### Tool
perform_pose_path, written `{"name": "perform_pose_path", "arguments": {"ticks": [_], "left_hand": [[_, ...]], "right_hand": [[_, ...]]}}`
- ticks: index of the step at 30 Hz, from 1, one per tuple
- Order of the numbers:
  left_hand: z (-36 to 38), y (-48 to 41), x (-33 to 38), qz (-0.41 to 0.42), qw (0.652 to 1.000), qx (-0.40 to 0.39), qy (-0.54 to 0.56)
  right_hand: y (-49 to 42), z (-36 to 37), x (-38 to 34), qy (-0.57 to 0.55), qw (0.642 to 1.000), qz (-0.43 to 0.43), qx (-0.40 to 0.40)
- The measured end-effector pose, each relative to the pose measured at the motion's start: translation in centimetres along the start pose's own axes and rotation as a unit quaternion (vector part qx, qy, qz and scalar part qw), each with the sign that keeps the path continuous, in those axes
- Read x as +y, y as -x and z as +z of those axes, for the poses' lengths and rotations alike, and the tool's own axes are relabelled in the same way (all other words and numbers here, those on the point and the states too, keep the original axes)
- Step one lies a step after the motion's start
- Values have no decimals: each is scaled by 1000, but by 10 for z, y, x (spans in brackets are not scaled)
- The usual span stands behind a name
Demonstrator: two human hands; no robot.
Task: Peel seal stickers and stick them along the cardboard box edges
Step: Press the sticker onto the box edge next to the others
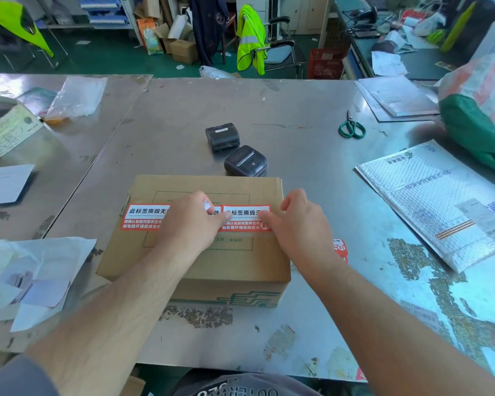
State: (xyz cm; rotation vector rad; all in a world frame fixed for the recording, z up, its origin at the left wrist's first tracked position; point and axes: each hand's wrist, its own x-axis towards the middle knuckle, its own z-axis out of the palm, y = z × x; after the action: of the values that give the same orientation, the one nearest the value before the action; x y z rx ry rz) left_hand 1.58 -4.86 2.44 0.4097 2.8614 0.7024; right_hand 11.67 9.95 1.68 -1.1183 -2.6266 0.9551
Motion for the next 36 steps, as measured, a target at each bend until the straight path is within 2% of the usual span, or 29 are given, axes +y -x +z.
{"name": "perform_pose_path", "arguments": {"ticks": [10, 22, 27, 32, 36], "left_hand": [[-5, 7, -2, 29, 998, -46, -35], [8, -8, 0, 13, 997, 15, -70], [7, -6, 0, 25, 997, 13, -75], [1, 0, 0, 30, 996, -35, -77], [-2, 5, -1, 47, 996, -34, -70]], "right_hand": [[-4, -5, 12, -67, 993, 6, -92], [-20, 9, 3, -48, 997, 67, -12], [-18, 9, 4, -53, 997, 49, -34], [-10, 0, 9, -62, 994, 20, -82], [-5, -3, 12, -67, 993, 2, -92]]}}
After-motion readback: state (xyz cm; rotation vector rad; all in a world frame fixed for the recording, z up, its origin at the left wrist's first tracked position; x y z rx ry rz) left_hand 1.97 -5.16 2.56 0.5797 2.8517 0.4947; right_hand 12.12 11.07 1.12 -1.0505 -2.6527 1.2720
